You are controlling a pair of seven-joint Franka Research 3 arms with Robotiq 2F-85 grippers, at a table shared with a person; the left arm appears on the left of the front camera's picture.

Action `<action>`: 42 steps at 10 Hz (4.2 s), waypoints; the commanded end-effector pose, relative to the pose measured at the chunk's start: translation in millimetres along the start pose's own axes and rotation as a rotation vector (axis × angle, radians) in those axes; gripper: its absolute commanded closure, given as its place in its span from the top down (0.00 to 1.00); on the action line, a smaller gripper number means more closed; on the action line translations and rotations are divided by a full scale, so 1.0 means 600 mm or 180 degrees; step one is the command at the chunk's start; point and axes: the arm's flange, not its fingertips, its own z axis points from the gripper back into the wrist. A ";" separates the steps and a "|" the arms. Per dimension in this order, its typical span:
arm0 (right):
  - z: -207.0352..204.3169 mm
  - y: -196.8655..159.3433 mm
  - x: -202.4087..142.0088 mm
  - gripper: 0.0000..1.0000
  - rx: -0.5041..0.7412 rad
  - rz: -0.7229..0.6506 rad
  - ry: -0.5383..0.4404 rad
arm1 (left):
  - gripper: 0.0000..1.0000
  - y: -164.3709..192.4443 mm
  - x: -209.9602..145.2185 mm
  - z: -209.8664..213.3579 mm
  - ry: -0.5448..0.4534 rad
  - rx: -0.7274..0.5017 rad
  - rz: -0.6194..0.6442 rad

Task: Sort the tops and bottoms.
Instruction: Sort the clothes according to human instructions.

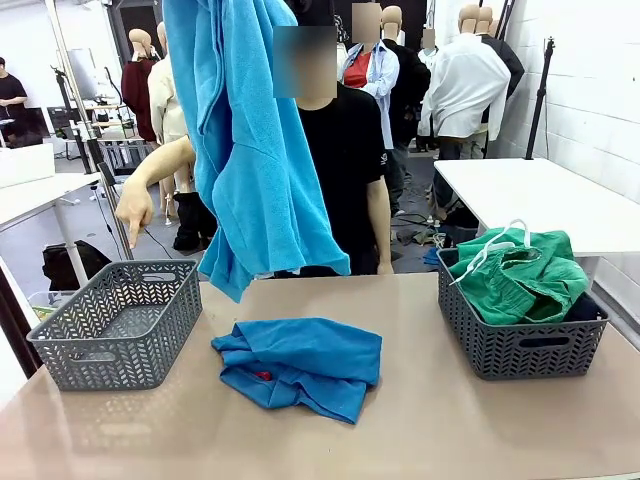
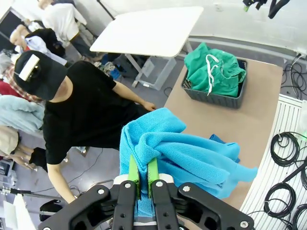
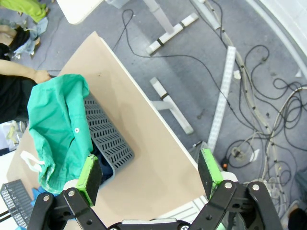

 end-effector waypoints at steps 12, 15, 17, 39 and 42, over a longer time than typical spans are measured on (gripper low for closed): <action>0.000 -0.002 -0.002 1.00 -0.0047 0.0041 0.0023 | 0.00 0.249 -0.269 0.060 0.0522 0.0897 0.0851; 0.000 -0.002 -0.002 1.00 -0.0047 0.0041 0.0023 | 0.00 0.207 -0.376 0.044 0.0704 0.0766 0.1219; 0.000 -0.002 -0.002 1.00 -0.0047 0.0041 0.0023 | 0.00 0.158 -0.439 0.008 0.0717 0.0797 0.1375; 0.000 -0.002 -0.002 1.00 -0.0047 0.0041 0.0023 | 0.00 0.154 -0.820 -0.335 0.1417 -0.0410 0.2794; 0.000 -0.002 -0.002 1.00 -0.0047 0.0041 0.0023 | 0.00 0.068 -0.872 -0.392 0.1671 -0.0627 0.2564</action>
